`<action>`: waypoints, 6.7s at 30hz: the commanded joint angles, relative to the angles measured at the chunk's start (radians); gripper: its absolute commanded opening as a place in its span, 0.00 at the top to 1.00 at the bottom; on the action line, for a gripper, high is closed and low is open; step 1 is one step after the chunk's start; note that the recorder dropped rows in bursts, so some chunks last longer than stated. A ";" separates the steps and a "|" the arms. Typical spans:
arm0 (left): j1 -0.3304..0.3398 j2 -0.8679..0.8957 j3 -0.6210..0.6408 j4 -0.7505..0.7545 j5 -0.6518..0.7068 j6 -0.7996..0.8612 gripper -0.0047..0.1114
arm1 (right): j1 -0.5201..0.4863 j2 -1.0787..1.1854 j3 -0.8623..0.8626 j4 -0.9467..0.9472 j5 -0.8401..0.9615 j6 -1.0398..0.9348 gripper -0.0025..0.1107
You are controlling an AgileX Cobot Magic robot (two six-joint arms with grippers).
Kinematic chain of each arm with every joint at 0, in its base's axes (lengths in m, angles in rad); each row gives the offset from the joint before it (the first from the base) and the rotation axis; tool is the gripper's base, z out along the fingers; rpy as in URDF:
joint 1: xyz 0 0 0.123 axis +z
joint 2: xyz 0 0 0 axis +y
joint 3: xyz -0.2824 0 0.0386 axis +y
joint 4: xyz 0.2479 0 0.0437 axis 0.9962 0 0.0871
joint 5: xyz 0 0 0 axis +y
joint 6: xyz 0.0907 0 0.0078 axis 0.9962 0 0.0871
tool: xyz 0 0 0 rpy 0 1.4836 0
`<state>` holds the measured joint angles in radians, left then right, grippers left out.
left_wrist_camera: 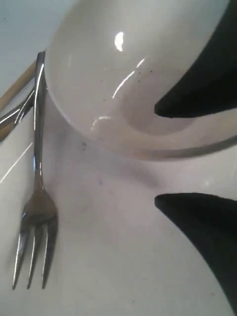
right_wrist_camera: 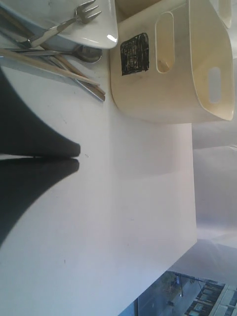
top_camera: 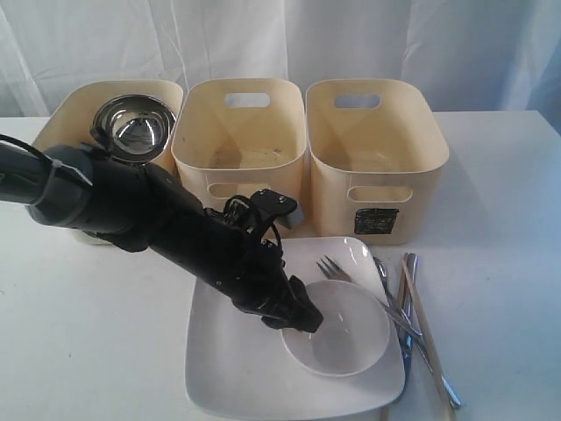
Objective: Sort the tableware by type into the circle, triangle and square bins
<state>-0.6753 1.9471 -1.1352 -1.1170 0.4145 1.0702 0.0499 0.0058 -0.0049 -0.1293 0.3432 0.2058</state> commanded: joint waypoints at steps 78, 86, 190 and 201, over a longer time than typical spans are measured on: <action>0.335 -0.421 0.006 0.205 -0.915 0.095 0.93 | -0.001 -0.006 0.005 0.000 -0.008 -0.007 0.98; 0.395 -0.341 0.006 0.205 -0.913 0.087 0.93 | -0.001 -0.006 0.005 0.000 -0.008 -0.007 0.98; 0.395 -1.529 0.667 0.372 0.030 -0.251 0.96 | -0.001 -0.006 0.005 0.000 -0.008 -0.007 0.98; 0.483 -1.696 0.667 0.389 0.077 -0.214 0.96 | -0.001 -0.006 0.005 0.000 -0.008 -0.007 0.98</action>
<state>-0.2426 0.3124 -0.4726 -0.7191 0.4508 0.8516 0.0499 0.0058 -0.0049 -0.1293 0.3432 0.2058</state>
